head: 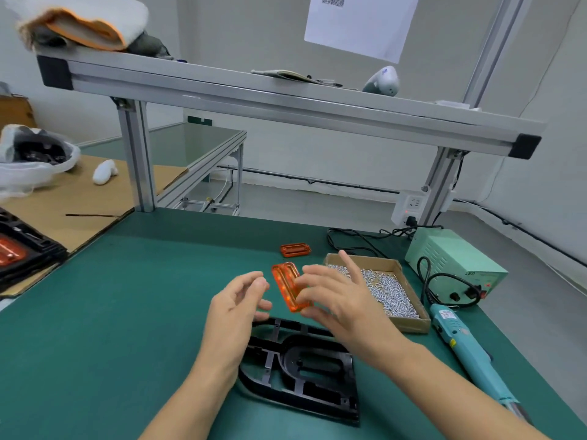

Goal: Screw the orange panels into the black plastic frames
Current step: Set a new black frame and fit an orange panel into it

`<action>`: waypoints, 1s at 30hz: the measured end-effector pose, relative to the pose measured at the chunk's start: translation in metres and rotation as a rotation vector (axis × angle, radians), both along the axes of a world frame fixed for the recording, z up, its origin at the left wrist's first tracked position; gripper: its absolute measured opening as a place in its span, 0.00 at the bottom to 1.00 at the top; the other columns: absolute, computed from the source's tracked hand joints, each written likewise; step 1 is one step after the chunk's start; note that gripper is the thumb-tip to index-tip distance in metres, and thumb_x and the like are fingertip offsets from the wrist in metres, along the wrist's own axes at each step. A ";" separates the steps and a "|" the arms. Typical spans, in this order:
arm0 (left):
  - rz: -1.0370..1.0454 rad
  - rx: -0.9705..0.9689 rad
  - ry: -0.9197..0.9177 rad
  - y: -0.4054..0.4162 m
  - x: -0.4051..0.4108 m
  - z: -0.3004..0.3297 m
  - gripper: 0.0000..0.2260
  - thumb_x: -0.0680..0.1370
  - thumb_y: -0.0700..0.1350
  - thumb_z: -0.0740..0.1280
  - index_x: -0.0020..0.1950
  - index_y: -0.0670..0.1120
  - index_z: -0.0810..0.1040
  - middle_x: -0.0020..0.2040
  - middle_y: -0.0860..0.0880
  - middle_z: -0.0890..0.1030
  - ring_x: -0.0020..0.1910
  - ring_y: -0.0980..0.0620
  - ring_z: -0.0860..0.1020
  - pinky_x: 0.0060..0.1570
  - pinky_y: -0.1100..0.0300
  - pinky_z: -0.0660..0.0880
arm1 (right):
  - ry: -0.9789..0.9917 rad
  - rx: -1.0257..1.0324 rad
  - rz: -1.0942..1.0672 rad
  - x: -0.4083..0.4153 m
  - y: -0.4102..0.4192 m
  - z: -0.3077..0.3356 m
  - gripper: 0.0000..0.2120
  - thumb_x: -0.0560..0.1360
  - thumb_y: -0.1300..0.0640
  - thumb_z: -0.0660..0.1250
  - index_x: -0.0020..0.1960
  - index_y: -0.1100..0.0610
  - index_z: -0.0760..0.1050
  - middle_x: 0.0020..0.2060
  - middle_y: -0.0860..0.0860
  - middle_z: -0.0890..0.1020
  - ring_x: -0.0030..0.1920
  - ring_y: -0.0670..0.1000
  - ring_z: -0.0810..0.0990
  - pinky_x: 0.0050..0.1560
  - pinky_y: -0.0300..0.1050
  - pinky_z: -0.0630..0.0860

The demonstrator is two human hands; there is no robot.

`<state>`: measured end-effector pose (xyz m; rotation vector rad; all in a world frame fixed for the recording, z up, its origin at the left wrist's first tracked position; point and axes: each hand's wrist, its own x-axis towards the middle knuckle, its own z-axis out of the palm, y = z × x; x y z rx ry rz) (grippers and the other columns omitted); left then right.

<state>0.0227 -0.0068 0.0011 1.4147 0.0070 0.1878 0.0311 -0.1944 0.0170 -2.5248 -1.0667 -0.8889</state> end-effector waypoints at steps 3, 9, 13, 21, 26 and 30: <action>-0.178 -0.183 0.043 -0.003 -0.008 0.011 0.08 0.78 0.42 0.64 0.56 0.44 0.78 0.44 0.43 0.84 0.38 0.51 0.80 0.37 0.59 0.78 | -0.169 -0.129 0.042 -0.016 0.002 0.007 0.08 0.77 0.52 0.65 0.46 0.53 0.81 0.54 0.46 0.83 0.63 0.48 0.77 0.70 0.62 0.59; -0.261 -0.324 0.071 -0.004 -0.019 0.021 0.11 0.75 0.35 0.66 0.55 0.44 0.81 0.43 0.46 0.83 0.35 0.53 0.81 0.32 0.62 0.78 | 0.026 0.152 -0.046 -0.038 -0.008 0.011 0.11 0.78 0.54 0.63 0.51 0.55 0.83 0.61 0.52 0.78 0.63 0.51 0.75 0.69 0.53 0.64; -0.306 -0.386 0.091 -0.009 -0.026 0.024 0.15 0.69 0.37 0.69 0.55 0.44 0.81 0.43 0.46 0.83 0.35 0.54 0.81 0.32 0.63 0.78 | 0.357 0.468 0.016 -0.052 -0.013 0.013 0.11 0.75 0.60 0.67 0.56 0.56 0.81 0.59 0.46 0.80 0.61 0.43 0.77 0.60 0.37 0.72; -0.386 -0.426 0.088 -0.018 -0.040 0.024 0.19 0.65 0.38 0.72 0.56 0.42 0.81 0.45 0.44 0.82 0.39 0.53 0.81 0.34 0.63 0.79 | 0.659 0.759 0.129 -0.064 -0.027 0.014 0.16 0.71 0.55 0.74 0.59 0.52 0.80 0.57 0.47 0.83 0.61 0.50 0.79 0.65 0.44 0.72; -0.402 -0.431 0.065 -0.027 -0.048 0.027 0.24 0.62 0.36 0.73 0.58 0.43 0.78 0.48 0.43 0.84 0.44 0.51 0.82 0.40 0.61 0.80 | 0.623 0.841 0.109 -0.070 -0.026 0.010 0.16 0.69 0.54 0.75 0.56 0.52 0.81 0.53 0.49 0.84 0.56 0.52 0.82 0.61 0.49 0.76; -0.328 -0.460 0.085 -0.042 -0.047 0.029 0.15 0.70 0.31 0.69 0.56 0.39 0.74 0.46 0.40 0.84 0.39 0.48 0.83 0.36 0.61 0.79 | 0.429 0.732 0.019 -0.078 -0.016 0.001 0.12 0.68 0.55 0.76 0.50 0.53 0.81 0.47 0.47 0.82 0.49 0.51 0.81 0.52 0.44 0.77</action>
